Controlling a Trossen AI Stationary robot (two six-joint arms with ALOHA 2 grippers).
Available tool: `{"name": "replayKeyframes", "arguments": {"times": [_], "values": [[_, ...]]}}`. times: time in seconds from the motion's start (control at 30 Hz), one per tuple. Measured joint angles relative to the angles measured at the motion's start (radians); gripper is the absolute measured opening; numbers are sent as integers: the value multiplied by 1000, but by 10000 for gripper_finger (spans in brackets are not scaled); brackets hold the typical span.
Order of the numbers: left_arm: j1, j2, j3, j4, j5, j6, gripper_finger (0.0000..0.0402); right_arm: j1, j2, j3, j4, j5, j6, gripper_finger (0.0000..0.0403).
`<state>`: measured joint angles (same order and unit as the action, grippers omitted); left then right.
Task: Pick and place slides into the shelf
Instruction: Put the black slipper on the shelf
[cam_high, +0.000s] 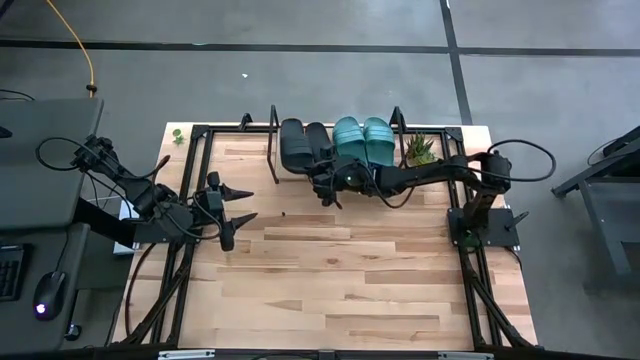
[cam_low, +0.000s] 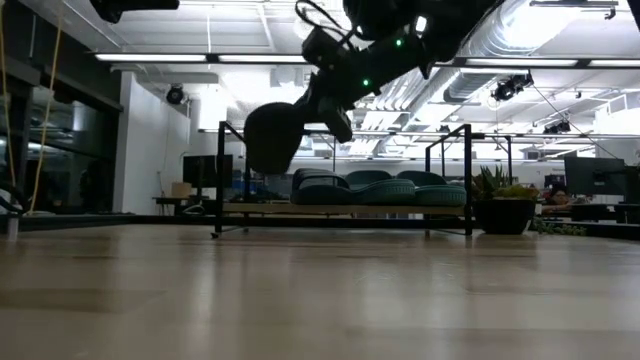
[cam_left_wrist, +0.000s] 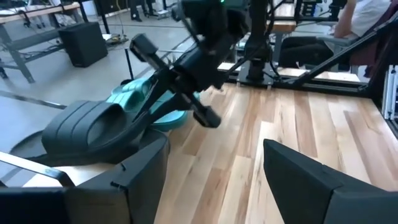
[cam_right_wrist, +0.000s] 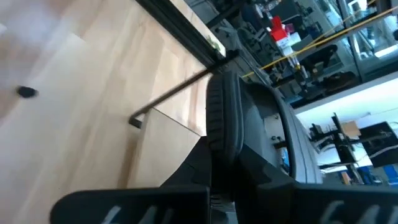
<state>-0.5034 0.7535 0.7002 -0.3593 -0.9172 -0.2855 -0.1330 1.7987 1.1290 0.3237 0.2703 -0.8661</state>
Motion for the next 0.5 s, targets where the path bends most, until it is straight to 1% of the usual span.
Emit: {"name": "replayKeyframes", "arguments": {"times": [0.17, 0.5], "values": [[0, 0, 0, 9, -21, 5, 244, -25, 29, 0, 53, -13, -21, 5], [0, 1, 0, 18, -27, 5, 245, -31, 94, 0, 122, -37, -48, 5]]}}
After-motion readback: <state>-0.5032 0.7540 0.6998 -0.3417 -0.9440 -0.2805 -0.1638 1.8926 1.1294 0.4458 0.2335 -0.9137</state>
